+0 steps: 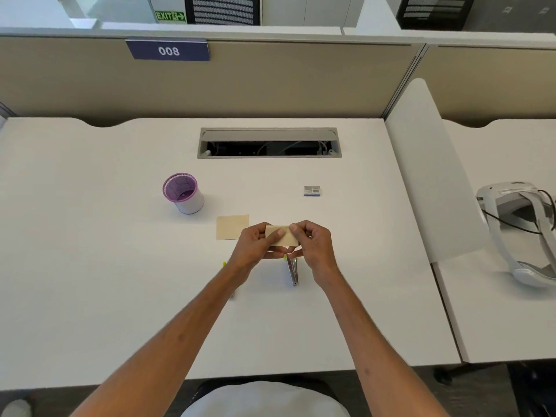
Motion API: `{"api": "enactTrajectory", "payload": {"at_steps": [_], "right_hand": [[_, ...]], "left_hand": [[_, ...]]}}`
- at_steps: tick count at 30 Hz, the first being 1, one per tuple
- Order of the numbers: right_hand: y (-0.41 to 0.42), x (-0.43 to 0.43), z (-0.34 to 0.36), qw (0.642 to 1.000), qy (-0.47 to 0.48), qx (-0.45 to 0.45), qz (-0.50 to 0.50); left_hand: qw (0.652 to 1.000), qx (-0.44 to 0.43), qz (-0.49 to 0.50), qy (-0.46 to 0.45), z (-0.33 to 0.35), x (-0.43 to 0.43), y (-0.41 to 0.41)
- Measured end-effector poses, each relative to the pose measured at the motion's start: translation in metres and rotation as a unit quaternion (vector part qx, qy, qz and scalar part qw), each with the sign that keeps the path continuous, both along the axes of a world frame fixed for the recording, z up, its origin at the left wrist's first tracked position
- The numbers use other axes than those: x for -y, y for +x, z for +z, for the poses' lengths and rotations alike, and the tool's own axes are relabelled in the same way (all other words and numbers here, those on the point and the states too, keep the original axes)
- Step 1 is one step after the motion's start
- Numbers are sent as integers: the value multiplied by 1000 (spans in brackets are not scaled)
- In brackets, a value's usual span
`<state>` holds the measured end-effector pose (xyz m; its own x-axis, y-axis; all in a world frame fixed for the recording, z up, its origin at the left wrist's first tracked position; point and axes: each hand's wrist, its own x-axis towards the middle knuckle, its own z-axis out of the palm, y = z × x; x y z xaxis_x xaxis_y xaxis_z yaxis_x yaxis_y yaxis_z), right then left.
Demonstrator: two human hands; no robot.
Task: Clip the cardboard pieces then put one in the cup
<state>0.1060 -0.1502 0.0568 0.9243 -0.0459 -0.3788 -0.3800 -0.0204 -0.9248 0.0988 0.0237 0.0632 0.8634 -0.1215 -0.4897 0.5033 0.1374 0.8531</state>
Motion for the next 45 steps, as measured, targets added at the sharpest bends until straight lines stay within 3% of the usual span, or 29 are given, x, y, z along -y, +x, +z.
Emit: {"api": "enactTrajectory", "payload": {"at_steps": [5, 12, 17, 25, 27, 29, 33, 36, 43, 45], "right_hand": [[2, -1, 2, 1000, -5, 14, 15], [7, 10, 2, 998, 52, -21, 12], [12, 14, -3, 999, 27, -17, 27], [19, 5, -8, 999, -35, -9, 10], [16, 5, -12, 996, -81, -21, -24], [7, 9, -22, 979, -193, -28, -64], [-18, 7, -44, 915, -399, -63, 4], [-34, -5, -54, 883, -462, -47, 64], [-36, -23, -61, 820, -562, -35, 105], [-35, -22, -62, 819, -562, -33, 107]], "left_hand": [[998, 8, 27, 60, 3, 2, 1], [999, 29, 11, 28, 5, -2, 9], [1000, 12, -20, 20, 3, -8, 8], [999, -11, 32, 23, -10, -5, 9], [998, -12, 54, 25, -15, -6, 11], [997, -17, 69, 28, -19, -7, 13], [996, -30, 79, 22, -26, -7, 14], [996, -31, 84, 2, -30, -7, 15], [996, -38, 75, -2, -28, -11, 19], [997, -36, 63, 13, -26, -14, 19]]}}
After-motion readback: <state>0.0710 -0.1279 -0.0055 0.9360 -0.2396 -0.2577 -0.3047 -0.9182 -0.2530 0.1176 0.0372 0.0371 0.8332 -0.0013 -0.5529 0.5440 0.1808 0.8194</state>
